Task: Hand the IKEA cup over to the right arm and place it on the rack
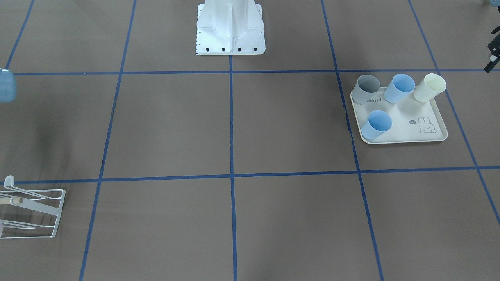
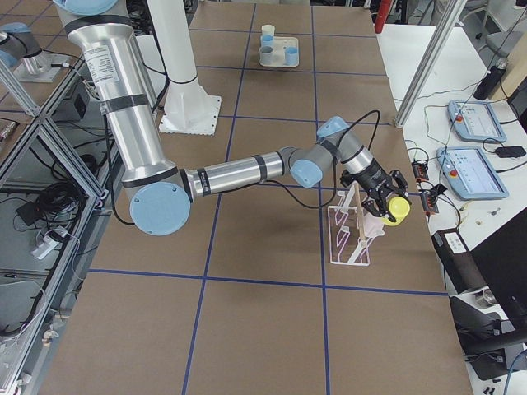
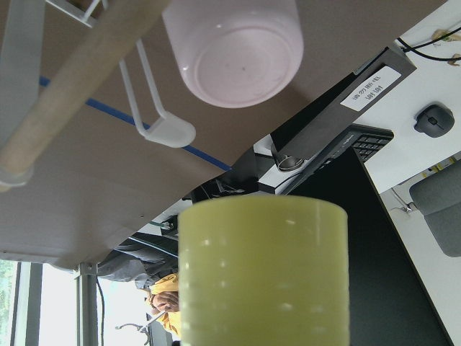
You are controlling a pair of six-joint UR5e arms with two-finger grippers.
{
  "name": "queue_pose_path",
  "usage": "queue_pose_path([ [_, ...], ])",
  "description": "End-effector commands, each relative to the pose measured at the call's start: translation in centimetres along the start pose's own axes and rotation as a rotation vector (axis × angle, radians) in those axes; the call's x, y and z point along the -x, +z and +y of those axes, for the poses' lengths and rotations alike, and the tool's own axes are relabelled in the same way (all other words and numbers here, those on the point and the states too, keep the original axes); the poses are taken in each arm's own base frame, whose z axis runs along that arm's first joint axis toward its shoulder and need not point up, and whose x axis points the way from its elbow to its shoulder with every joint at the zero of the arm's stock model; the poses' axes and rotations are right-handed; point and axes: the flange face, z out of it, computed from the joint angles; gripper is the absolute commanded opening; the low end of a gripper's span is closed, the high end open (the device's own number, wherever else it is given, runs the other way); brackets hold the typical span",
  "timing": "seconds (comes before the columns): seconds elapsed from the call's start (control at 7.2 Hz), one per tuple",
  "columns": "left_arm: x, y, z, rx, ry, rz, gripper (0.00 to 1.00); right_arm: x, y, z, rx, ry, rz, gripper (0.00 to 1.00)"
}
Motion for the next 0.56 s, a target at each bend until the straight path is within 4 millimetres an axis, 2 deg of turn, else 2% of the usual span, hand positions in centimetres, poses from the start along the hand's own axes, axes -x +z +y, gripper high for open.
queue_pose_path([
  [0.0, 0.07, 0.01, 0.03, 0.0, -0.001, -0.002, 1.0, 1.62, 2.03, -0.61, -0.002, -0.016, -0.034, 0.27],
  [0.28, 0.02, 0.06, 0.03, 0.001, 0.0, 0.0, 1.0, 2.53, 2.3, -1.04, -0.004, -0.015, -0.047, 0.27],
  [0.42, 0.09, 0.11, 0.07, 0.002, -0.001, -0.001, 1.0, 2.12, 2.04, -1.05, -0.005, -0.007, -0.038, 0.27],
])
